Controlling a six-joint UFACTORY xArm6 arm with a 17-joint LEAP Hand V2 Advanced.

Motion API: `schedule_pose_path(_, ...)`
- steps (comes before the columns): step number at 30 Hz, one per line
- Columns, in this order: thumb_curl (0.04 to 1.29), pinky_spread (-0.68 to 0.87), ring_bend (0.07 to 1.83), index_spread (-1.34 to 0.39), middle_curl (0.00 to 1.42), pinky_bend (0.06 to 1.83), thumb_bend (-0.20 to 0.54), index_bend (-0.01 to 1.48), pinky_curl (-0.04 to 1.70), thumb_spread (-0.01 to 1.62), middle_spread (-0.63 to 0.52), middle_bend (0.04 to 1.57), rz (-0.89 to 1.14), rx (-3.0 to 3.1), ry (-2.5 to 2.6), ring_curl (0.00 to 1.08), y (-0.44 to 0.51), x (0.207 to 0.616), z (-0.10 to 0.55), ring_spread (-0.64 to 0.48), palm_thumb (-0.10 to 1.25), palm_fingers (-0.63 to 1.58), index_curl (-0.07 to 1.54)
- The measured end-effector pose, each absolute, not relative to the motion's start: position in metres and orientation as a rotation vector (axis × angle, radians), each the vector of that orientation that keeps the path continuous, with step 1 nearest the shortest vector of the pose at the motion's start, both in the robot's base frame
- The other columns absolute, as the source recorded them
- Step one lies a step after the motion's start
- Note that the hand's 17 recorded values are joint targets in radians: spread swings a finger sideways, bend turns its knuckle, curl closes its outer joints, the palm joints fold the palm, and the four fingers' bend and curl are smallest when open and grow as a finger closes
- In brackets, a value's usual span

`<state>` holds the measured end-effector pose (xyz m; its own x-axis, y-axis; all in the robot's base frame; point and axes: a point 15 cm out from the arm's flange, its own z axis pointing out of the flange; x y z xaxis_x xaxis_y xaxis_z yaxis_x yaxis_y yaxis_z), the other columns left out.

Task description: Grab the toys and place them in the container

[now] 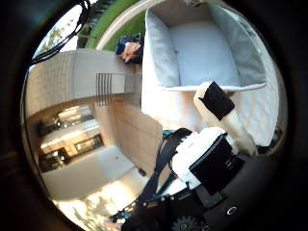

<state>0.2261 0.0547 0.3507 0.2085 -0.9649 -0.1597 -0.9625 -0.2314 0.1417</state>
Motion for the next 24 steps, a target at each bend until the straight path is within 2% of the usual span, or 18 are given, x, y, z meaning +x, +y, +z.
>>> schedule_pose_path(5,0.32,0.43,0.21,-0.16,0.28,0.34,-0.018,0.23,0.24,1.29,0.05,0.16,-0.314,2.458,-1.926,0.32,0.056,0.228,0.358,0.29,0.78,0.23,0.38)
schedule_pose_path(10,0.32,0.43,0.22,-0.17,0.28,0.35,-0.024,0.22,0.24,1.28,0.04,0.16,-0.230,2.486,-1.923,0.32,0.042,0.258,0.382,0.29,0.76,0.25,0.38)
schedule_pose_path(19,0.32,0.43,0.25,-0.16,0.29,0.40,-0.023,0.17,0.25,1.26,0.03,0.16,-0.209,2.241,-2.091,0.33,-0.134,0.327,0.391,0.29,0.70,0.20,0.35)
schedule_pose_path(24,0.33,0.42,0.27,-0.14,0.29,0.42,-0.022,0.16,0.25,1.25,0.04,0.16,-0.391,2.139,-2.133,0.34,-0.199,0.339,0.342,0.28,0.68,0.16,0.33)
